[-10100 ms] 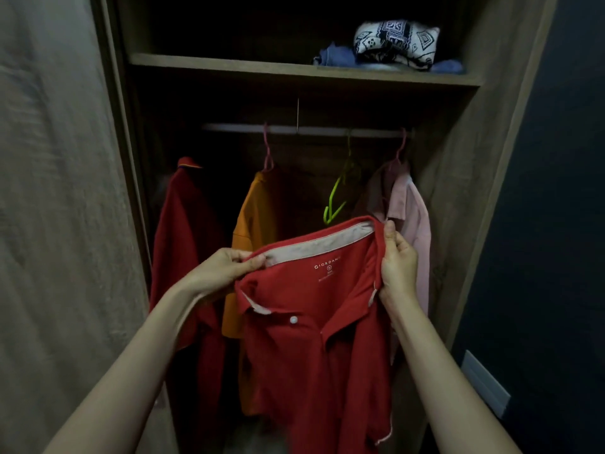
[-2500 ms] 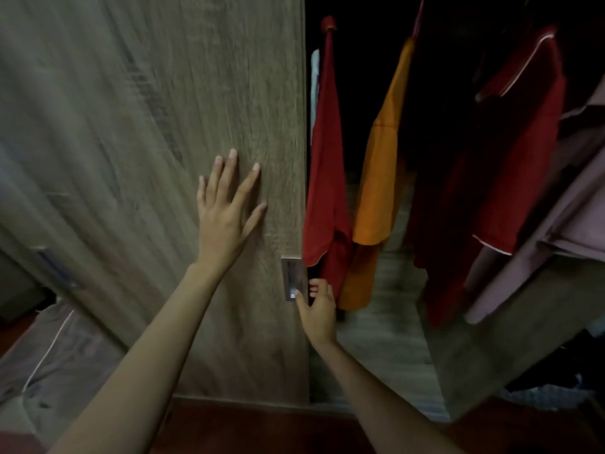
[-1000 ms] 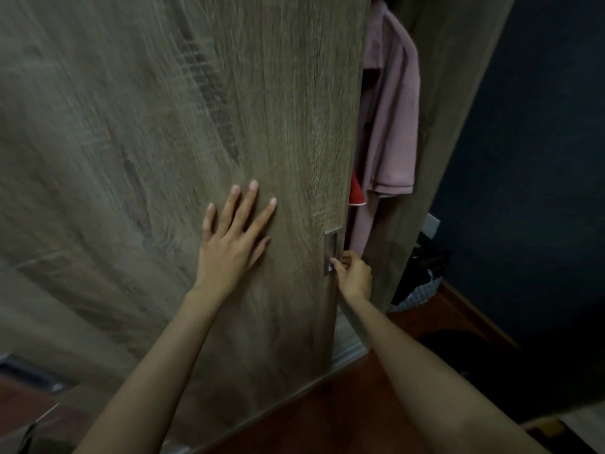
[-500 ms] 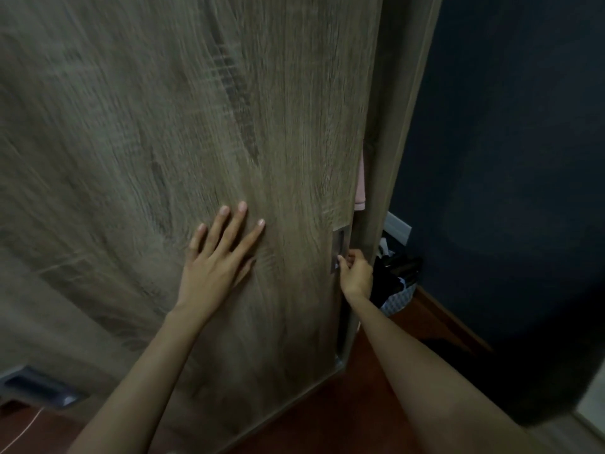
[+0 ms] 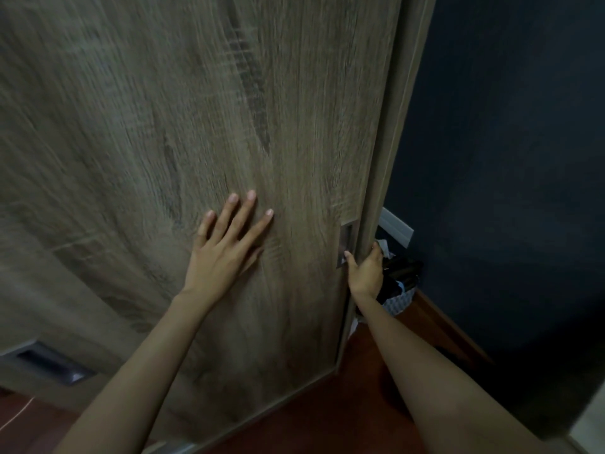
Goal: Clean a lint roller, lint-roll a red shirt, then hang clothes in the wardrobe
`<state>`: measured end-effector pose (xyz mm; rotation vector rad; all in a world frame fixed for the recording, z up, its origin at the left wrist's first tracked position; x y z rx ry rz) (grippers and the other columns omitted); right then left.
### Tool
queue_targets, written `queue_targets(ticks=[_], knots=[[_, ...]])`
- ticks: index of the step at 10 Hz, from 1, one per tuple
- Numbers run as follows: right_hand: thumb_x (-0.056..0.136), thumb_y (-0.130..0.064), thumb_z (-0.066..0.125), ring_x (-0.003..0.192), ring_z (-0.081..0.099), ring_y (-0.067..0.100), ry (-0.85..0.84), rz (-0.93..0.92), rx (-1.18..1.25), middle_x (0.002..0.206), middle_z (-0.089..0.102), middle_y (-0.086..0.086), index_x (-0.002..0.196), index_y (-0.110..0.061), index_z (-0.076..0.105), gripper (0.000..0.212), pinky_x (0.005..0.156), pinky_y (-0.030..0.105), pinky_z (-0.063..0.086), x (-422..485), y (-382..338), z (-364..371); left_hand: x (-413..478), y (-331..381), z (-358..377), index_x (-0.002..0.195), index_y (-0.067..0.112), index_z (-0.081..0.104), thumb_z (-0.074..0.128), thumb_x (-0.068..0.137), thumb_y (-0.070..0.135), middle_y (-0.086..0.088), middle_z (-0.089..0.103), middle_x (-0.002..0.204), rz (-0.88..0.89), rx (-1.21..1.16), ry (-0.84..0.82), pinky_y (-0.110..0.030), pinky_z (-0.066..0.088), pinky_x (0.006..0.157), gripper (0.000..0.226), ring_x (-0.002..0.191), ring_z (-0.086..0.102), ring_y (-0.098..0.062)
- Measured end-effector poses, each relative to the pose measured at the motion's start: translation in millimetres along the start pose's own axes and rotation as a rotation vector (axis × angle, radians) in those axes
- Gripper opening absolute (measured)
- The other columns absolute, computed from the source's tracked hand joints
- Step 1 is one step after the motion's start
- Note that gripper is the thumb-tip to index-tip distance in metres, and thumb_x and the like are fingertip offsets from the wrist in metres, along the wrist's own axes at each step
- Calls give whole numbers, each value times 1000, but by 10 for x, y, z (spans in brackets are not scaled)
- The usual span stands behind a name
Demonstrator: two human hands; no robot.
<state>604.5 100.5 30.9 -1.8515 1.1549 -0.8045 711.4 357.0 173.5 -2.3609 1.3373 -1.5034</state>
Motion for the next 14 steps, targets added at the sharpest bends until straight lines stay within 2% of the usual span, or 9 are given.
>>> queue_targets(ticks=[4, 6, 8, 9, 10, 11, 12, 13, 14], knots=[[86, -40, 64, 102, 62, 32, -98, -65, -106, 115, 63, 14, 118, -10, 46, 48, 80, 42, 53, 210, 11, -197, 111, 117, 42, 152, 32, 23, 47, 96, 46, -4, 1, 163, 3, 6, 8, -39, 5, 118, 63, 150, 3, -22], [89, -42, 59, 99, 62, 37, -145, -133, -278, 111, 63, 19, 116, -3, 48, 49, 76, 42, 53, 273, -29, -228, 111, 159, 101, 152, 34, 22, 44, 95, 55, -6, 3, 163, -3, 86, 20, -43, 10, 116, 64, 150, 6, -25], [90, -44, 56, 96, 63, 35, -185, -133, -293, 112, 63, 18, 119, -5, 44, 49, 70, 39, 53, 254, -18, -260, 101, 197, 70, 153, 33, 17, 46, 92, 51, -8, -5, 163, 8, 88, -84, -48, 0, 117, 70, 149, -5, -30], [92, -42, 55, 101, 61, 35, -247, -78, -323, 116, 62, 20, 119, -3, 45, 49, 73, 39, 51, 256, -57, -310, 131, 206, -75, 153, 30, 20, 45, 91, 50, -11, -2, 162, 32, 10, -204, -53, 5, 116, 70, 149, -4, -35], [92, -40, 55, 109, 58, 37, -320, -33, -271, 123, 58, 22, 122, 3, 44, 53, 84, 42, 51, 220, -238, -445, 172, 196, -321, 152, 25, 25, 38, 92, 51, -10, 8, 162, 8, -119, -296, -55, 14, 114, 66, 149, 3, -31], [92, -41, 55, 118, 51, 37, -368, -77, -185, 134, 49, 22, 133, 3, 36, 63, 94, 44, 47, 190, -499, -626, 272, 189, -552, 152, 24, 25, 30, 92, 54, -4, 16, 161, -94, -257, -400, -57, 19, 114, 66, 149, 10, -24], [93, -42, 52, 132, 39, 35, -428, -223, -173, 148, 34, 18, 148, -6, 18, 73, 107, 46, 36, 102, -849, -957, 449, 193, -803, 153, 25, 17, 31, 97, 51, 1, 15, 162, -239, -411, -545, -51, 9, 119, 63, 150, 7, -19], [98, -42, 41, 142, 24, 29, -493, -420, -244, 158, 16, 11, 152, -11, 5, 72, 115, 45, 25, -7, -1149, -1265, 635, 199, -1006, 155, 21, 12, 31, 101, 45, -2, 12, 162, -363, -497, -639, -45, 4, 120, 62, 150, 5, -20], [101, -40, 31, 147, 7, 26, -565, -521, -308, 160, -1, 11, 151, -9, -1, 67, 119, 44, 12, -85, -1353, -1489, 802, 154, -1194, 154, 14, 11, 28, 103, 41, -7, 8, 162, -407, -481, -697, -42, 3, 119, 61, 150, 5, -22]])
Point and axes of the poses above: each hand's wrist, its own x-axis towards the middle knuckle, its own z-axis out of the palm, y = z × x, the point moved 3 cm from there along x, towards the middle knuckle
